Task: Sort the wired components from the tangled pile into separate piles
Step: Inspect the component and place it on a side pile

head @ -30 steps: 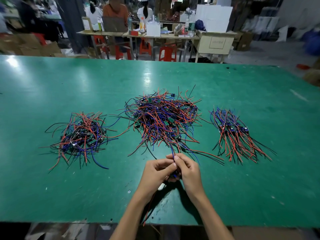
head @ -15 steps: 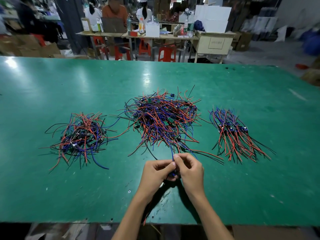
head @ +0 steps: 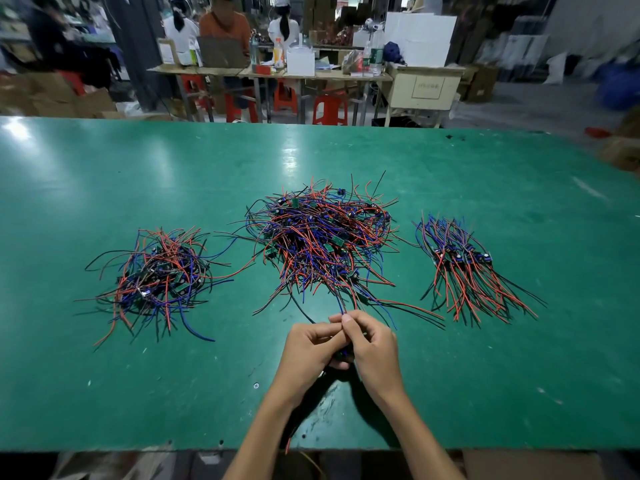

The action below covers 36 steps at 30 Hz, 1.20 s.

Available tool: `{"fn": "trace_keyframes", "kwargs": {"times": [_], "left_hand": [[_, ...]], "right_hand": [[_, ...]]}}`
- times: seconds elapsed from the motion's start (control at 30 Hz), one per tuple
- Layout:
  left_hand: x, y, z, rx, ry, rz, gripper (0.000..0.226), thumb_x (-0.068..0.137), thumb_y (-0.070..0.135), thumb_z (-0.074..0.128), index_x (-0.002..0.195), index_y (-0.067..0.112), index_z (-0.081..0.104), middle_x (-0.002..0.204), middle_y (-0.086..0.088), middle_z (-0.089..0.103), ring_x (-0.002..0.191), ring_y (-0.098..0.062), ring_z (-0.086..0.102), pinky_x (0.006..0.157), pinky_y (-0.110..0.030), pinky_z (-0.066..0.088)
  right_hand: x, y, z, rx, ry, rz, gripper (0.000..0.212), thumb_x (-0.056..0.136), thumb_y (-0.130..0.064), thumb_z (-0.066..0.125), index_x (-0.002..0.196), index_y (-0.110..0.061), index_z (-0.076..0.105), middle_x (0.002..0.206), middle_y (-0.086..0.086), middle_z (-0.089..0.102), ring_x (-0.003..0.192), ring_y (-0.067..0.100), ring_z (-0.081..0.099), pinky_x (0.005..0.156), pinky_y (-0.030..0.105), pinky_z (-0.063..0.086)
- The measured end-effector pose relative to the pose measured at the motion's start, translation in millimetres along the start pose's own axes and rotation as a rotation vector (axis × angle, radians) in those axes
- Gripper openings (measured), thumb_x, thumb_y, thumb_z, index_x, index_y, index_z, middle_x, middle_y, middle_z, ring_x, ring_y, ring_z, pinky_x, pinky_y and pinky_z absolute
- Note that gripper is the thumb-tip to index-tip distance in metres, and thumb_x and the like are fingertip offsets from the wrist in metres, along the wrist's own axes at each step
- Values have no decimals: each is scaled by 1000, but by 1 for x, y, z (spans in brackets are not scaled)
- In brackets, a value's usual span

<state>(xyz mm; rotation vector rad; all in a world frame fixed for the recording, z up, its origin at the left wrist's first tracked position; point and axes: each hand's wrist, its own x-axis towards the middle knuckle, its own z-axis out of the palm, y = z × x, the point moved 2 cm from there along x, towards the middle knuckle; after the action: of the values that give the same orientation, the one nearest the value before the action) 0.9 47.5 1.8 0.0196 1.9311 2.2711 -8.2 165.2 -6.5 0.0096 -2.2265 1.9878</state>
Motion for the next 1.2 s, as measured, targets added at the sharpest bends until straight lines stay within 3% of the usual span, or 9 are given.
{"fn": "trace_keyframes", "kwargs": {"times": [0.2,0.4,0.57,0.7,0.87,1.03,1.2], "left_hand": [[-1,1,1,2,-33,-11,16,95,3,65,101,8,79,75,-5,72,61,-12,64,59,-23,58],[-2,3,0,-6,-32,1,14,96,9,65,100,0,75,78,-7,73,63,-17,67,59,-24,58],[0,0,-1,-12,-11,-9,13,96,6,64,95,2,76,78,-2,74,63,-18,66,58,-24,58],[2,-2,-3,39,4,-13,18,97,5,63,84,-4,73,76,-1,75,58,-19,65,56,-25,57],[3,0,-3,75,4,3,20,97,7,64,79,6,73,66,-8,67,56,-17,64,55,-26,57],[1,1,-4,81,-1,7,18,96,9,67,78,7,71,63,-5,66,54,-17,64,51,-25,55],[1,5,-4,51,8,-3,22,95,8,67,74,12,72,64,-5,65,53,-18,64,51,-25,55]], "right_hand": [[2,0,-1,246,-84,105,26,88,-27,54,89,-8,71,85,9,73,76,24,63,65,34,48],[3,2,-4,352,-126,110,25,97,-17,50,93,4,63,87,8,69,80,19,62,65,23,50],[2,1,0,98,-70,17,21,92,-30,51,80,-20,66,79,0,69,73,13,62,65,27,48],[2,3,2,-92,18,-46,23,93,-34,49,78,-25,64,74,-4,68,71,13,63,69,31,50],[10,-2,9,-83,107,15,25,90,-38,46,76,-26,64,72,-5,66,62,7,56,58,21,43],[29,-11,8,-85,216,77,27,97,-31,47,78,-22,64,84,-18,72,82,0,62,73,22,43],[48,-21,7,6,256,133,31,99,-19,49,73,-22,65,77,-14,73,79,3,64,74,26,43]]}}
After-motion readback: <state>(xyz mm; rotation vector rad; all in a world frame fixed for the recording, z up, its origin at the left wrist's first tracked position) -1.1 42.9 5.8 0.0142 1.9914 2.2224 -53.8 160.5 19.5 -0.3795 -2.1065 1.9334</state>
